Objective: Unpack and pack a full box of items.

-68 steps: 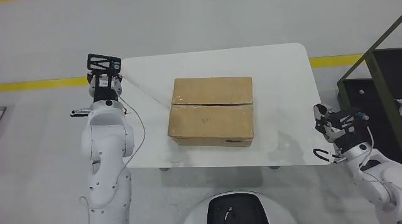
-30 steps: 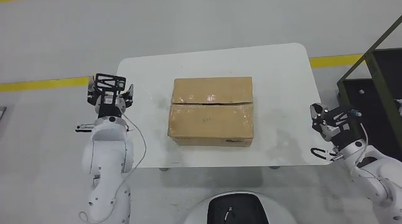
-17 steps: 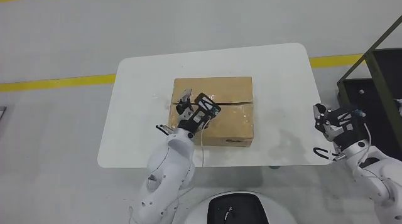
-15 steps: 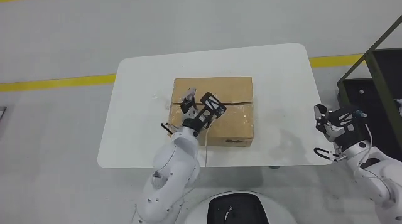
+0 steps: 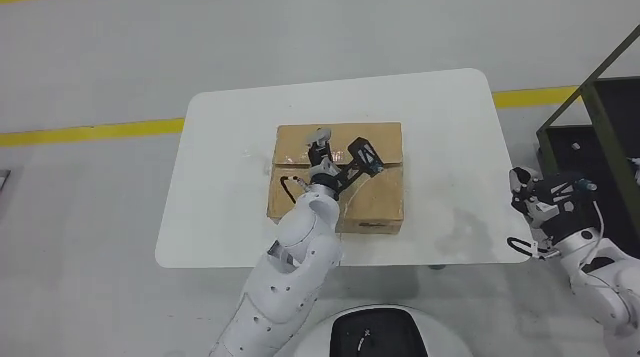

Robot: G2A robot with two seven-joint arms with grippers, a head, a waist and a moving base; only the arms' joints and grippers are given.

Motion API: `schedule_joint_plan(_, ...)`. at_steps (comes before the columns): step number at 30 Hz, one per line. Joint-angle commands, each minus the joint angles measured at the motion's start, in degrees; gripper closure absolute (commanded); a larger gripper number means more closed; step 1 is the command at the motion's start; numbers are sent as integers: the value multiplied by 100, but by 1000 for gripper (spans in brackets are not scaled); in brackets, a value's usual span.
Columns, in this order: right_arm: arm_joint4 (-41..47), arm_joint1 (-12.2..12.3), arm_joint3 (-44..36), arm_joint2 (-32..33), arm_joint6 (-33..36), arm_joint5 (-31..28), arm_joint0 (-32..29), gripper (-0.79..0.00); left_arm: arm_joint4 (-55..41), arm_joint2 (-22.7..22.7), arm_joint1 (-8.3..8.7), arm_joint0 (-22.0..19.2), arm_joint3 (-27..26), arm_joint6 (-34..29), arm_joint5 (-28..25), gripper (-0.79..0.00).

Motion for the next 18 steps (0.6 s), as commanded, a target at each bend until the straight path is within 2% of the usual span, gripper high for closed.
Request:
schedule_joint_plan(1, -2, -2, -3, 4, -1, 1, -2, 0, 97, 31, -21, -40, 82, 8, 50, -751)
schedule_joint_plan(2, 2, -3, -3, 6, -2, -2, -2, 0, 105, 34, -31, -54, 116, 23, 66, -573)
schedule_joint_plan(3, 9, -4, -2, 7, -5, -6, -1, 0, 113, 33, -39, -66, 144, 44, 79, -357)
schedule_joint_plan(5, 13, -7, 2, 10, -4, -1, 0, 0, 168, 25, -52, -83, 196, 78, 100, -231)
schedule_joint_plan(6, 13, -8, 3, 10, -3, 0, 1, 0, 222, 26, -56, -88, 220, 95, 103, -68)
schedule_joint_plan(7, 12, -9, 4, 10, -3, 0, 1, 0, 256, 24, -60, -83, 235, 111, 109, 0)
schedule_joint_plan(18, 2, -20, 16, 14, -17, -28, 5, 0, 296, -26, -115, -23, 198, 441, 103, 0)
